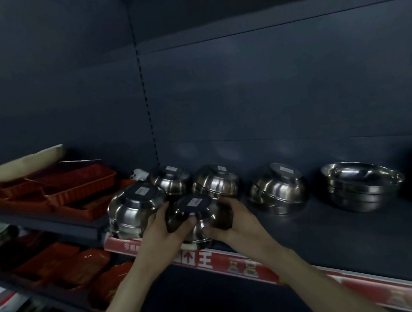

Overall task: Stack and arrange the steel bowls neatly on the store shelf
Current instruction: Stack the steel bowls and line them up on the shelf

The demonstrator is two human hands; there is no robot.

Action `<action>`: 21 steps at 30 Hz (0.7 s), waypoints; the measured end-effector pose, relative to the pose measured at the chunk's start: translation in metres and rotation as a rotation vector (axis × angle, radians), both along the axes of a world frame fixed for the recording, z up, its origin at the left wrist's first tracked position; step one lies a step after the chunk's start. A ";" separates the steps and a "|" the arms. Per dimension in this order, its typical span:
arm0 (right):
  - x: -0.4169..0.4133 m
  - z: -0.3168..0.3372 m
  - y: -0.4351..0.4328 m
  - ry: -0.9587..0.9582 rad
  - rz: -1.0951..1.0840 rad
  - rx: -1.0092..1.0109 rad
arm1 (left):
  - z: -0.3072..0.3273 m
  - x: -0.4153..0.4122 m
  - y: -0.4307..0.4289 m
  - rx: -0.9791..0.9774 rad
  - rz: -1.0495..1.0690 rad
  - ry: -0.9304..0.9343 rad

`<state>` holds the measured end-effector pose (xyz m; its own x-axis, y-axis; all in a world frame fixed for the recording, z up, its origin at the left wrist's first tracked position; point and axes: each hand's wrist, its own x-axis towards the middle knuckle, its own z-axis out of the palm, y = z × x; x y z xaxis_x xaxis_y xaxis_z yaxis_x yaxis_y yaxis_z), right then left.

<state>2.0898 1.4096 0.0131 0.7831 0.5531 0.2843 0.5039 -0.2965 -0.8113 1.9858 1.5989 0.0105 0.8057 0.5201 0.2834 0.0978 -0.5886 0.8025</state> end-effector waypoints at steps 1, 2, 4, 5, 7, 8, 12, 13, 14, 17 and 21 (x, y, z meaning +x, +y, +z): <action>0.001 -0.001 -0.001 -0.004 -0.003 -0.004 | -0.001 -0.001 -0.001 -0.033 -0.019 0.007; 0.003 -0.003 -0.002 -0.005 -0.003 -0.007 | -0.003 -0.001 -0.003 -0.046 -0.047 -0.009; 0.005 -0.003 -0.003 -0.015 0.002 -0.018 | -0.001 -0.003 -0.005 -0.055 -0.097 -0.031; 0.005 -0.004 -0.002 -0.023 0.008 -0.027 | -0.003 -0.004 -0.003 -0.049 -0.104 -0.031; 0.006 -0.004 -0.001 -0.038 0.025 -0.047 | -0.006 -0.004 -0.001 -0.035 -0.136 -0.030; 0.006 -0.005 -0.001 -0.039 0.033 -0.056 | -0.008 -0.004 0.002 -0.020 -0.145 -0.023; 0.005 -0.007 0.001 -0.037 0.037 -0.065 | -0.007 -0.006 0.002 -0.006 -0.159 -0.033; 0.005 -0.007 0.001 -0.037 0.034 -0.054 | -0.007 -0.005 0.002 -0.010 -0.165 -0.037; 0.005 -0.008 0.000 -0.035 0.034 -0.040 | -0.007 -0.004 0.003 -0.016 -0.171 -0.044; 0.004 -0.007 -0.003 -0.019 0.049 0.007 | -0.005 -0.003 -0.002 0.006 -0.146 -0.055; 0.001 -0.004 -0.021 0.006 0.044 0.089 | 0.005 -0.002 -0.018 0.011 -0.135 -0.110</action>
